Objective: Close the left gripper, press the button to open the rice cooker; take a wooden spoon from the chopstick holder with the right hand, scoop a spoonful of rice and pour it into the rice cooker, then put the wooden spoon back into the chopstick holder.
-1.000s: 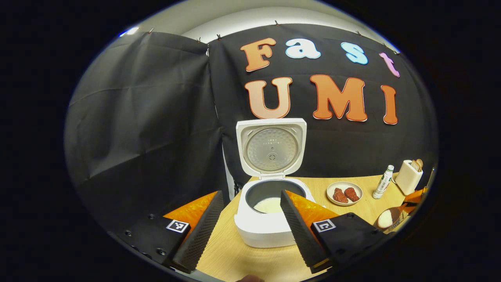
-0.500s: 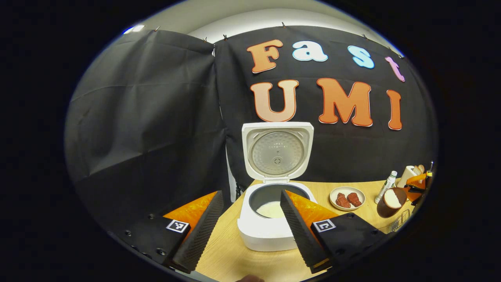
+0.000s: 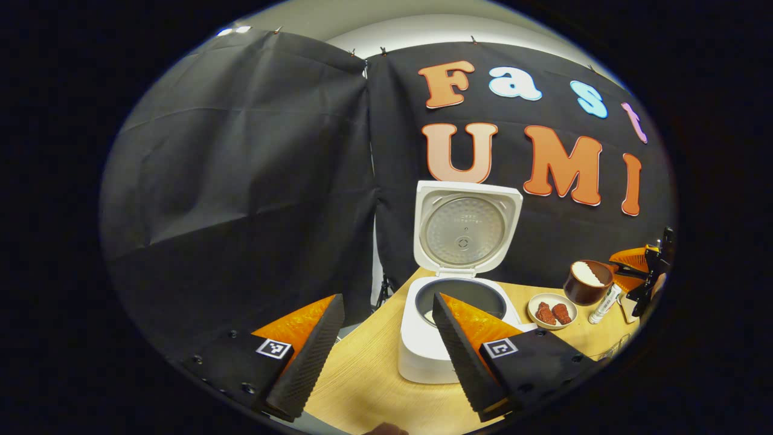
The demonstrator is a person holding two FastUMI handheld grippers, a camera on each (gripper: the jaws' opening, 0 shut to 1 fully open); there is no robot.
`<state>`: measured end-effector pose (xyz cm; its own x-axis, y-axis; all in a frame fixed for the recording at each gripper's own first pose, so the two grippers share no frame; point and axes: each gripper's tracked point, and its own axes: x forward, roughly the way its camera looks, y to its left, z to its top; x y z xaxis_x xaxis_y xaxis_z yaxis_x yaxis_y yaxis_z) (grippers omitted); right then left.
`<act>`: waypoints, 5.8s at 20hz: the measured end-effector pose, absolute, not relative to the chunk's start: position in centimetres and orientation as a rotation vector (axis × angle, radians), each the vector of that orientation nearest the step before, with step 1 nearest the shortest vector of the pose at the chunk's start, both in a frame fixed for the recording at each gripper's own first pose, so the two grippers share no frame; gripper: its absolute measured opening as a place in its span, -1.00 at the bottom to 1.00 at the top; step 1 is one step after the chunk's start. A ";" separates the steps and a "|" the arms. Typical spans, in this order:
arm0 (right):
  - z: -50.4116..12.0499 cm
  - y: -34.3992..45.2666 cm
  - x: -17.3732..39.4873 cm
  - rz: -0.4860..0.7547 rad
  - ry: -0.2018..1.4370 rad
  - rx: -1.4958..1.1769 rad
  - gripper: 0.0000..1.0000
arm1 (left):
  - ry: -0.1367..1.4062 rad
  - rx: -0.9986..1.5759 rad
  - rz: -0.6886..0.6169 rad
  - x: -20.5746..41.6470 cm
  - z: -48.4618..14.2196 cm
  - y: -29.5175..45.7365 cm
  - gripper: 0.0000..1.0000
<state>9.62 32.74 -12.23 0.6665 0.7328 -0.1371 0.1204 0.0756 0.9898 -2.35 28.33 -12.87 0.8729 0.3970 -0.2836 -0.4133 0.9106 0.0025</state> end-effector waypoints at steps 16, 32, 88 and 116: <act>-14.0 44.0 18.0 0.404 0.698 1.031 -0.84 | 0.373 -0.114 0.459 -4.0 -17.0 32.3 0.97; -12.4 48.0 18.2 0.429 0.474 0.429 -0.85 | 0.400 -0.119 0.446 -4.6 -18.2 35.5 0.96; -14.3 10.8 4.0 0.243 0.369 0.262 -0.84 | 0.372 -0.033 0.101 -0.1 -14.0 7.6 0.97; -30.2 -4.8 0.5 -0.079 0.573 0.405 -0.72 | 0.334 0.075 0.105 3.7 -11.5 6.9 0.99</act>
